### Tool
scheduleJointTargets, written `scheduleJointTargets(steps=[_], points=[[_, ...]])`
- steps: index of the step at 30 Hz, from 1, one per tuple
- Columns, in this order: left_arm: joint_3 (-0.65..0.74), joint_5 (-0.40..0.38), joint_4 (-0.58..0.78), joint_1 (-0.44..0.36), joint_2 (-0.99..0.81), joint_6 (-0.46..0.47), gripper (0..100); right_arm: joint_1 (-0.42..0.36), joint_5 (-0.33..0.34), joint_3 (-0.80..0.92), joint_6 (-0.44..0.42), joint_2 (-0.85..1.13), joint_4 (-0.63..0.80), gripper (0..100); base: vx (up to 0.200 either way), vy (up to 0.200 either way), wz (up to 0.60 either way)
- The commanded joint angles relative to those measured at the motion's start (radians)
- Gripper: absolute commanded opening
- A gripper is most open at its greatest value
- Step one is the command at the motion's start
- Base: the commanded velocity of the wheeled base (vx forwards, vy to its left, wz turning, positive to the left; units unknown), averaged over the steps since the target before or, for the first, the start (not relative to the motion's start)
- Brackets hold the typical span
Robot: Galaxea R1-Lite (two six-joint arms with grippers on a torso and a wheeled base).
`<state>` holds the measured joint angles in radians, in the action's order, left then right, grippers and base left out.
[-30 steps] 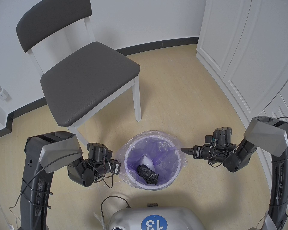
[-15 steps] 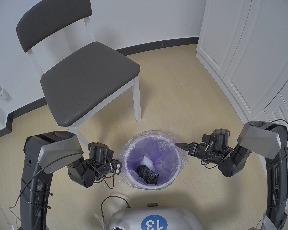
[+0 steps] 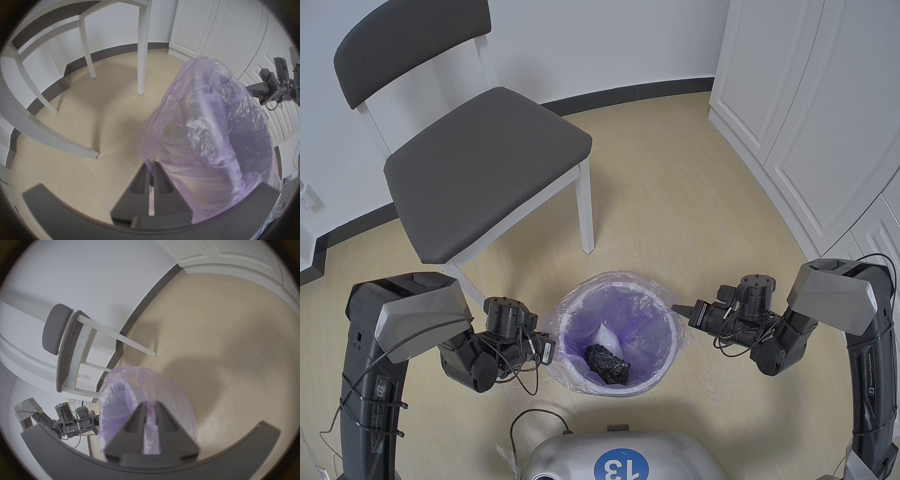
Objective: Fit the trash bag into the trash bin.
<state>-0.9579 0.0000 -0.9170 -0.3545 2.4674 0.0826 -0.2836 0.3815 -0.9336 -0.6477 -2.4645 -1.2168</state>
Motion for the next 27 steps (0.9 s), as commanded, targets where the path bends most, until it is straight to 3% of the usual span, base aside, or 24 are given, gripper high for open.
scheduleJointTargets(steps=[1, 11, 19, 27], points=[[0.004, 0.002, 0.000, -0.001, -0.010, 0.000, 0, 0.003, 0.004, 0.004, -0.001, 0.013, 0.000, 0, 0.000, 0.000, 0.00], [-0.001, 0.015, 0.000, 0.002, -0.008, 0.002, 0, 0.014, 0.002, -0.040, 0.043, -0.048, 0.022, 0, 0.000, 0.000, 0.00], [-0.067, -0.031, 0.017, 0.012, 0.027, 0.006, 0, 0.040, 0.002, -0.237, 0.145, -0.113, 0.287, 0, 0.000, 0.000, 0.00], [-0.065, -0.049, 0.020, 0.014, 0.034, 0.008, 0, 0.040, 0.002, -0.300, 0.197, -0.125, 0.358, 0, 0.000, 0.000, 0.00]])
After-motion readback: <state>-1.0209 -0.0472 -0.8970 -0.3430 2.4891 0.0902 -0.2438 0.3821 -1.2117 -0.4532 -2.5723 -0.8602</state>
